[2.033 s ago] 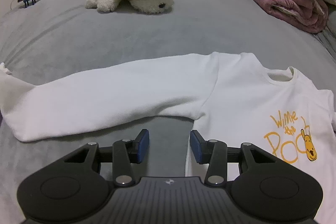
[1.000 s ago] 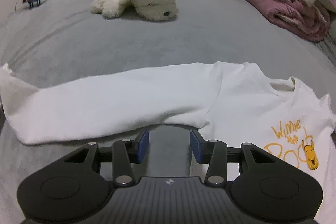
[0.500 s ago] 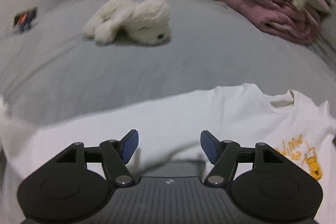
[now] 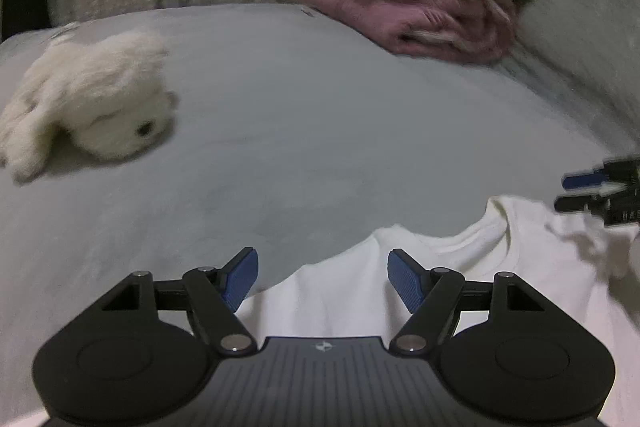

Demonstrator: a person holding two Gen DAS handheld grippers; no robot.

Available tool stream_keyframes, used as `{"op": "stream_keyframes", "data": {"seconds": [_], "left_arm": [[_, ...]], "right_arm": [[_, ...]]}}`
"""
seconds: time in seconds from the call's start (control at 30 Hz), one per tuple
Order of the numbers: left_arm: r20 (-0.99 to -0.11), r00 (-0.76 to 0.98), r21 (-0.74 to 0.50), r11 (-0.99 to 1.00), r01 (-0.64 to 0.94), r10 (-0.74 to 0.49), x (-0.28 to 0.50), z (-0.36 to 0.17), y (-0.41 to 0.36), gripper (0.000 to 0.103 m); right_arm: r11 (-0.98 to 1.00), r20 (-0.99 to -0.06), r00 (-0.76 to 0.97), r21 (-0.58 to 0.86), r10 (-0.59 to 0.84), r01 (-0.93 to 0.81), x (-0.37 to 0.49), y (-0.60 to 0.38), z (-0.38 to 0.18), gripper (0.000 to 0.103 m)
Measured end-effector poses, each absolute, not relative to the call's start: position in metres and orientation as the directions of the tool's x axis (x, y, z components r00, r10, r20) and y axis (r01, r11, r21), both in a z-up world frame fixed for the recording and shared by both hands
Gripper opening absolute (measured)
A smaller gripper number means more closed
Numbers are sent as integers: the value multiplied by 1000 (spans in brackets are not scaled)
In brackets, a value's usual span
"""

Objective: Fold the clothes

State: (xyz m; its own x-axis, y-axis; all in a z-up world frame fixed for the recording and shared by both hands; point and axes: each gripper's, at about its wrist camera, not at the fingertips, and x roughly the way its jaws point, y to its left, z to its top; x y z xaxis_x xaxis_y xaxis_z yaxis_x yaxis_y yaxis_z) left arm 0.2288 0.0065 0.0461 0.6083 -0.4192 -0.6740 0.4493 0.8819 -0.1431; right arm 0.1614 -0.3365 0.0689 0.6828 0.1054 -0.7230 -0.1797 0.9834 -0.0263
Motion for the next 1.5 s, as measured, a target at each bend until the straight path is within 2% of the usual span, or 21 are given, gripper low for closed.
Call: {"op": "stream_keyframes", "data": {"seconds": [0.13, 0.17, 0.2, 0.23, 0.27, 0.3, 0.33, 0.37, 0.4, 0.47, 0.53, 0.73, 0.83, 0.9, 1.03, 1.1, 1.2, 1.23, 1.27, 1.33, 1.5], "left_arm": [[-700, 592, -22, 840, 542, -400, 230, 31, -12, 71], [-696, 599, 28, 819, 573, -395, 226, 27, -16, 73], [-692, 607, 76, 797, 599, -391, 223, 24, -20, 75], [-681, 620, 103, 786, 609, -390, 222, 23, -21, 77], [-680, 615, 92, 786, 611, -398, 223, 23, -21, 76], [-680, 611, 80, 787, 612, -406, 224, 23, -21, 71], [-682, 600, 54, 789, 612, -419, 225, 24, -19, 50], [-683, 591, 32, 791, 611, -429, 225, 25, -18, 32], [-680, 601, 40, 797, 603, -421, 223, 26, -17, 21], [-667, 616, 52, 799, 599, -419, 219, 28, -16, 13], [-652, 636, 44, 817, 575, -412, 216, 30, -13, 11], [-560, 759, 5, 915, 404, -332, 221, 52, -4, 10], [-523, 816, 73, 940, 333, -248, 232, 62, -12, 10], [-525, 824, 97, 946, 309, -215, 241, 63, -19, 10], [-583, 804, 189, 942, 278, -121, 261, 38, -38, 13], [-602, 792, 186, 946, 265, -103, 265, 26, -40, 14], [-590, 802, 183, 952, 245, -93, 263, 20, -41, 23], [-590, 801, 159, 957, 244, -106, 263, 23, -36, 28], [-584, 804, 128, 965, 229, -114, 262, 29, -29, 32], [-567, 814, 75, 977, 202, -125, 260, 42, -15, 34], [-546, 833, -13, 995, 97, -88, 239, 72, 32, 40]], "right_arm": [[971, -772, 621, -19, 137, -237, 180, -335, 53, 46], [969, -784, 606, -20, 139, -248, 184, -335, 48, 38], [967, -794, 592, -25, 135, -255, 185, -335, 43, 35], [964, -797, 589, -30, 136, -263, 186, -334, 39, 30], [961, -787, 601, -42, 137, -274, 184, -331, 38, 21], [956, -779, 614, -68, 127, -284, 181, -327, 37, 19], [951, -770, 627, -94, 117, -293, 178, -322, 36, 16], [946, -760, 640, -121, 108, -302, 175, -318, 34, 14], [939, -753, 652, -149, 94, -308, 172, -313, 34, 13], [926, -740, 670, -215, 53, -311, 170, -302, 35, 10], [914, -714, 700, -277, 11, -297, 168, -293, 39, 9], [883, -593, 800, -421, -93, -209, 166, -269, 59, 9], [847, -528, 831, -512, -176, -146, 177, -256, 55, 9], [853, -527, 827, -508, -197, -121, 191, -254, 51, 9], [861, -528, 815, -503, -238, -75, 217, -250, 42, 9], [860, -544, 800, -505, -252, -73, 224, -250, 30, 9], [858, -567, 777, -509, -273, -70, 234, -249, 13, 10], [858, -574, 769, -510, -280, -69, 237, -248, 8, 14], [866, -580, 765, -496, -282, -57, 238, -250, 7, 27], [909, -580, 772, -417, -259, -9, 229, -264, 23, 38], [961, -583, 776, -257, -240, 104, 178, -317, 72, 42]]}}
